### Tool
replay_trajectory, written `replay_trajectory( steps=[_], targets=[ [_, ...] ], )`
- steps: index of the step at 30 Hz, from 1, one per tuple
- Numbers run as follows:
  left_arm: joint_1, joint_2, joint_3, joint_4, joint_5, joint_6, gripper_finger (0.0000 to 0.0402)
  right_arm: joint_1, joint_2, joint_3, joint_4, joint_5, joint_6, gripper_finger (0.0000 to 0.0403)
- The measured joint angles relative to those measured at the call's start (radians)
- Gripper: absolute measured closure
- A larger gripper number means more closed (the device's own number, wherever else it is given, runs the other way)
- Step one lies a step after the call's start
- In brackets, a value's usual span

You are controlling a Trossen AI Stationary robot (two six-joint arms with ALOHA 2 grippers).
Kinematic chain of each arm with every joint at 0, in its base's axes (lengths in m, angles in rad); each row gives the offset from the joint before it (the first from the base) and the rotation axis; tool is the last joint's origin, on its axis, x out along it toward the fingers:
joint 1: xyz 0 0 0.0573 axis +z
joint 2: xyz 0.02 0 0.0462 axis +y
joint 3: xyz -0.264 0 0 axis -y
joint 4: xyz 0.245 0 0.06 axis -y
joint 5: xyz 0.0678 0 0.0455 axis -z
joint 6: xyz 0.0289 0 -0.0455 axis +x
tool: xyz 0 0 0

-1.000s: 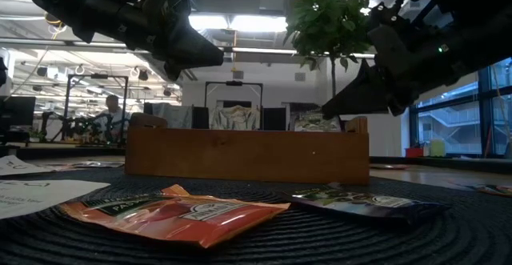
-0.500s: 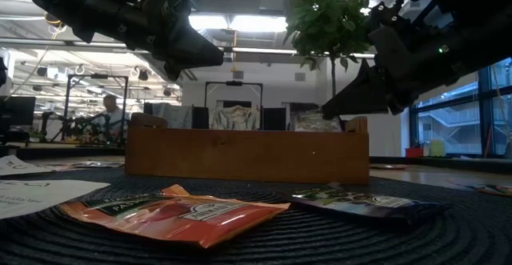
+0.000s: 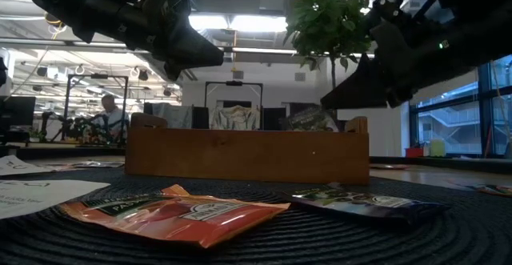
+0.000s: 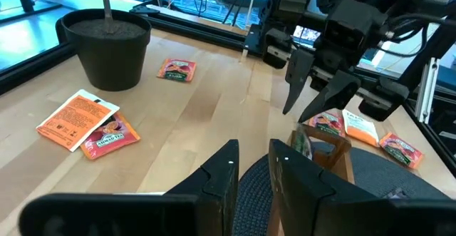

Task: Pick & Place Tea
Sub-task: Put the black white tea bag into the right section of the wooden organizer

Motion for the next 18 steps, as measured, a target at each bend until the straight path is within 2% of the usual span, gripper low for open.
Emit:
replay_trajectory(
  steps=[11,14,18],
  targets=[
    [0.0,0.0,0.0,0.0,0.0,0.0,0.0327,-0.003,-0.149,0.0,-0.029,-0.008,-0.168,0.0312],
    [0.0,0.0,0.0,0.0,0.0,0.0,0.0327,-0.027,-0.229,0.0,-0.136,-0.077,-0.149,0.0312],
    [0.0,0.0,0.0,0.0,0.0,0.0,0.0327,-0.097,-0.357,0.0,-0.36,-0.205,0.008,0.0312]
  ],
)
